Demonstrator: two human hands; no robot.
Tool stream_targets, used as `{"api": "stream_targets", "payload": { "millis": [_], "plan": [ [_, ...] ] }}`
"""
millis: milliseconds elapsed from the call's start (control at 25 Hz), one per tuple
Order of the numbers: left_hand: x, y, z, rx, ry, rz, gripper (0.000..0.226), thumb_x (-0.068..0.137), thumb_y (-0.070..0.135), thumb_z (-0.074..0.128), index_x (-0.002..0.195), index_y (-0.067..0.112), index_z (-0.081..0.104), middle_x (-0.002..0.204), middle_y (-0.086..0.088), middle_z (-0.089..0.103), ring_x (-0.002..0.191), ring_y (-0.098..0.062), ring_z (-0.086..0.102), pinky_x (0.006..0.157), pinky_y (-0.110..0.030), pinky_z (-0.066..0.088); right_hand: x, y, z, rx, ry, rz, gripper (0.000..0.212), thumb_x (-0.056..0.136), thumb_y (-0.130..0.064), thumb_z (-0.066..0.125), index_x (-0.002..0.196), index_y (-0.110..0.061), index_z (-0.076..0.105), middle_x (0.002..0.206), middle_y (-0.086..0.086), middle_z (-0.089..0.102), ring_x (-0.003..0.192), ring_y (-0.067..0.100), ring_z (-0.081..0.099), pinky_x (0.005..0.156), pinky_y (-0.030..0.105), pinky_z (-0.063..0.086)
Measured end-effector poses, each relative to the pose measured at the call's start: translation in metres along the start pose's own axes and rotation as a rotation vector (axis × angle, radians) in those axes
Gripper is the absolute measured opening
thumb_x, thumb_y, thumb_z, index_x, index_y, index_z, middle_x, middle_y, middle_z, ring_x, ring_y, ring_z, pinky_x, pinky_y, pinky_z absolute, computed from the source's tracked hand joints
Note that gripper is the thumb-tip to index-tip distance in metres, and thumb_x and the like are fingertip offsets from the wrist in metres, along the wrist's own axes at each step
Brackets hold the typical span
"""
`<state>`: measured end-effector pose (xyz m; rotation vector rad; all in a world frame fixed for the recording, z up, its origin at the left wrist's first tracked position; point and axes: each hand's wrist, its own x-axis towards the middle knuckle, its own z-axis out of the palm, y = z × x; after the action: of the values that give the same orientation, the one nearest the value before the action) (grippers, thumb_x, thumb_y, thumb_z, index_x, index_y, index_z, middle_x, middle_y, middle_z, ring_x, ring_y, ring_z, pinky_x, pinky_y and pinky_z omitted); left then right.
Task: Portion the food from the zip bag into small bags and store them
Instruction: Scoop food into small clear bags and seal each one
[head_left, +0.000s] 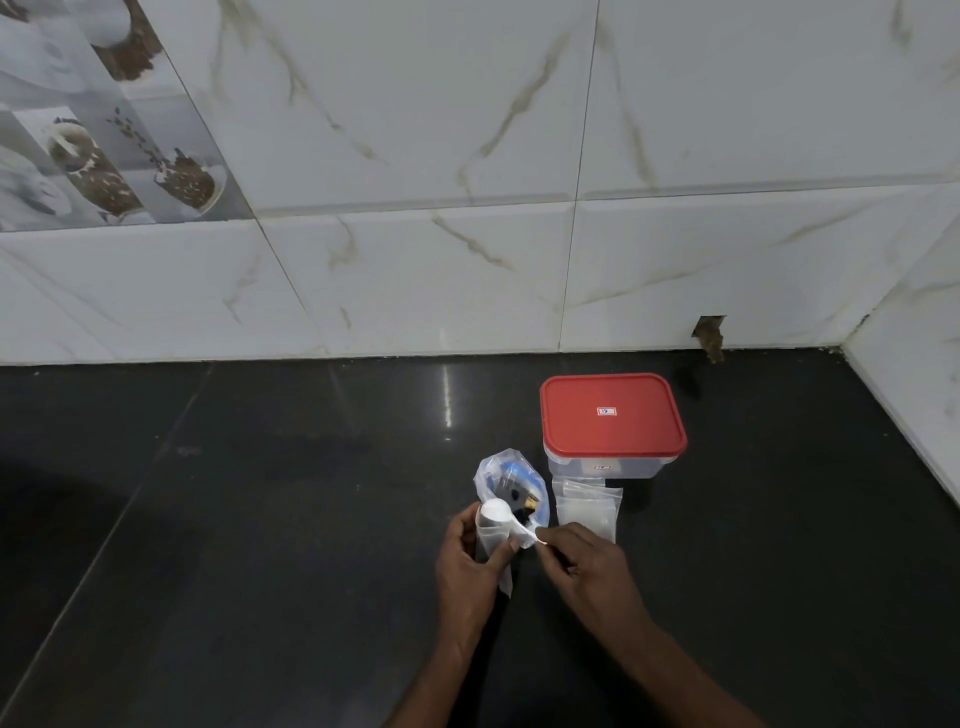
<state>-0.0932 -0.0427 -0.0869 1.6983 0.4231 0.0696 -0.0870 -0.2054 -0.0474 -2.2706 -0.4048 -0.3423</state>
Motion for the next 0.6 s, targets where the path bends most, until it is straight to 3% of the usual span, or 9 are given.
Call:
{"api": "stream_targets", "payload": {
  "millis": [120, 200, 280, 360, 600],
  "plan": [
    [-0.001, 0.001, -0.001, -0.012, 0.005, -0.004, 0.056, 0.070, 0.025, 0.087, 0.121, 0.026, 0.064, 0.115, 0.009, 0.073, 0.106, -0.007, 0.070, 0.088, -0.026, 0.056, 0.014, 0.003, -0.010, 0.053, 0.021, 0.124, 0.017, 0.082, -0.005, 0.073, 0.096, -0.014, 0.075, 0.076, -0.010, 0.063, 0.068, -0.004, 0.057, 0.064, 0.007, 0.044],
    [-0.003, -0.002, -0.002, -0.010, 0.005, -0.026, 0.053, 0.075, 0.013, 0.085, 0.121, 0.026, 0.063, 0.113, 0.008, 0.073, 0.104, -0.007, 0.070, 0.085, -0.023, 0.056, 0.030, 0.009, -0.014, -0.086, -0.065, 0.117, 0.017, 0.087, -0.009, 0.068, 0.102, -0.014, 0.074, 0.083, -0.003, 0.066, 0.073, 0.000, 0.059, 0.066, 0.013, 0.042],
    [-0.007, -0.007, -0.003, -0.005, -0.008, -0.052, 0.053, 0.076, 0.011, 0.084, 0.122, 0.026, 0.063, 0.112, 0.009, 0.073, 0.103, -0.007, 0.070, 0.085, -0.025, 0.057, 0.047, 0.014, -0.013, -0.289, -0.280, 0.054, 0.022, 0.093, -0.013, 0.057, 0.113, -0.014, 0.068, 0.102, 0.004, 0.066, 0.089, 0.015, 0.064, 0.073, 0.023, 0.046],
    [-0.012, -0.010, -0.001, 0.011, -0.026, -0.084, 0.054, 0.076, 0.011, 0.085, 0.122, 0.026, 0.063, 0.111, 0.008, 0.074, 0.101, -0.007, 0.071, 0.088, -0.029, 0.058, 0.062, 0.012, -0.012, -0.452, -0.502, 0.010, 0.030, 0.096, -0.012, 0.051, 0.124, -0.012, 0.059, 0.116, 0.006, 0.061, 0.100, 0.020, 0.062, 0.082, 0.028, 0.047],
    [-0.023, -0.010, 0.018, -0.044, -0.088, -0.184, 0.044, 0.078, 0.009, 0.083, 0.114, 0.026, 0.065, 0.104, 0.004, 0.077, 0.098, -0.012, 0.073, 0.086, -0.031, 0.059, 0.078, 0.009, -0.014, -0.621, -0.657, -0.096, 0.032, 0.095, -0.011, 0.053, 0.127, -0.008, 0.056, 0.118, 0.011, 0.059, 0.097, 0.022, 0.062, 0.081, 0.031, 0.048]
  ]
}}
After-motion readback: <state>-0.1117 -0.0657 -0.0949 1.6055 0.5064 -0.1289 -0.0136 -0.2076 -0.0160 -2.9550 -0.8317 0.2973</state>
